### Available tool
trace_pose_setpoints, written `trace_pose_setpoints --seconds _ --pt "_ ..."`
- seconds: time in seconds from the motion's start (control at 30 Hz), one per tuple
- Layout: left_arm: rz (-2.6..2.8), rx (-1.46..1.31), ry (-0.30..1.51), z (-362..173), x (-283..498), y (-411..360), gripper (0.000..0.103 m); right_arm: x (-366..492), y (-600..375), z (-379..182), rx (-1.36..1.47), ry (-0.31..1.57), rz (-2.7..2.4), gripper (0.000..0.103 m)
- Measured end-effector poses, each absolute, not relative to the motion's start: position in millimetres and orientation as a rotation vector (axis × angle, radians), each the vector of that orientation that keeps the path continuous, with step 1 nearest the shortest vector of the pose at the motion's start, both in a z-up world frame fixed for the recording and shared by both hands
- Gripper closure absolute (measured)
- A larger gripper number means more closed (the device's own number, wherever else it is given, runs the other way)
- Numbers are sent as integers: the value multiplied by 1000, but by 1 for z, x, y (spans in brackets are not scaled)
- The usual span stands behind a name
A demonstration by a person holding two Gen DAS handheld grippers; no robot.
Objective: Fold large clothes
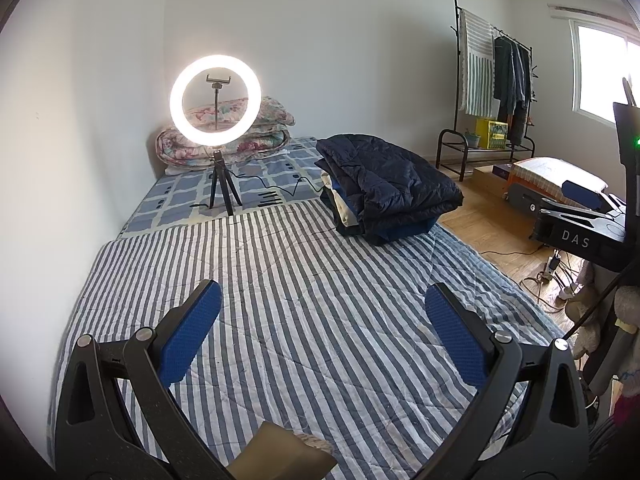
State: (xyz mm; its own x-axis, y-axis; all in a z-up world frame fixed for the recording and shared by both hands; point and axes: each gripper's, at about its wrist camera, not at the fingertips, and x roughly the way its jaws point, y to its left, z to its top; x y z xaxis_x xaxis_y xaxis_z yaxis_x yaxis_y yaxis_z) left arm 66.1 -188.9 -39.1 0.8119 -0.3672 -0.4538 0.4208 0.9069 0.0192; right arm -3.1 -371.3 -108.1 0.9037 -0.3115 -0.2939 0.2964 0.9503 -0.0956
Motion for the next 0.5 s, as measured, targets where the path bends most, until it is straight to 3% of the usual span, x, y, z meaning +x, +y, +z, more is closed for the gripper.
trace_pose_setpoints --seconds 0.5 --pt "-419 122 460 -39 66 -188 0 -1 -372 -108 -54 318 -308 0"
